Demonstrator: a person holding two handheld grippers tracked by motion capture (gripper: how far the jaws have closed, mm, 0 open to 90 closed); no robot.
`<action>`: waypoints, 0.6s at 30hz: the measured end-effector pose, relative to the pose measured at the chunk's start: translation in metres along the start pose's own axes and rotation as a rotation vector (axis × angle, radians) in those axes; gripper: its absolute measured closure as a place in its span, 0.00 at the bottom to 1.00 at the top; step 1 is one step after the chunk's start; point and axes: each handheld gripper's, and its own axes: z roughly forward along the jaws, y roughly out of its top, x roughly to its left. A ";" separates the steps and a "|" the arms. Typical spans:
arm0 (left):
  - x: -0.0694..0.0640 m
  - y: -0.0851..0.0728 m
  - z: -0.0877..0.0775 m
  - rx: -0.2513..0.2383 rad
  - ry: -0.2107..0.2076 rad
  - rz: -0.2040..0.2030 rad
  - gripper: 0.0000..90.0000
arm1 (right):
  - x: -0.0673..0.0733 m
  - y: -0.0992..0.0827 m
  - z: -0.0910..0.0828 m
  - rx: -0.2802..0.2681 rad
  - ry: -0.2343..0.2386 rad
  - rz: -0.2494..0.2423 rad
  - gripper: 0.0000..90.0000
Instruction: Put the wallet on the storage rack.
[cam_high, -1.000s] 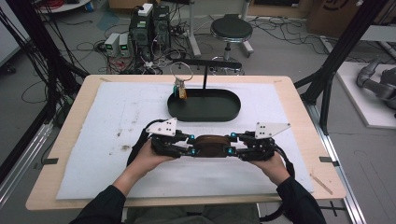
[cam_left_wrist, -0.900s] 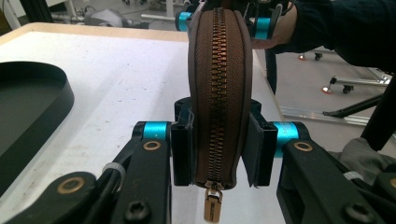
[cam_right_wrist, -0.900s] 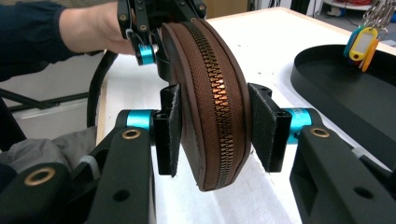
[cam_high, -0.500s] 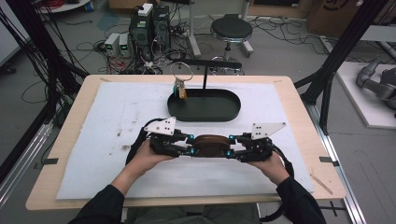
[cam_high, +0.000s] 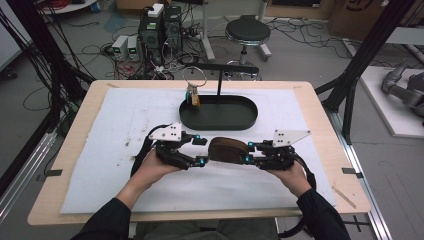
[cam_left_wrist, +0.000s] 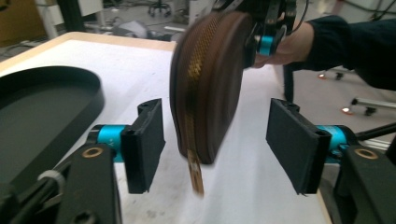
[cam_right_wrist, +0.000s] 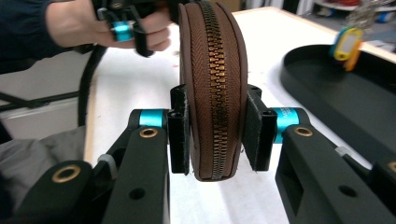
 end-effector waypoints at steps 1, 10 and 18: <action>-0.001 0.000 -0.004 0.001 0.011 0.004 0.39 | -0.001 0.000 -0.001 -0.006 -0.012 0.000 0.76; -0.009 -0.010 -0.039 -0.035 0.145 0.000 0.34 | -0.012 0.003 -0.006 -0.028 -0.106 0.026 0.76; -0.016 -0.032 -0.064 -0.041 0.237 -0.032 0.31 | -0.025 0.010 -0.001 -0.043 -0.165 0.042 0.76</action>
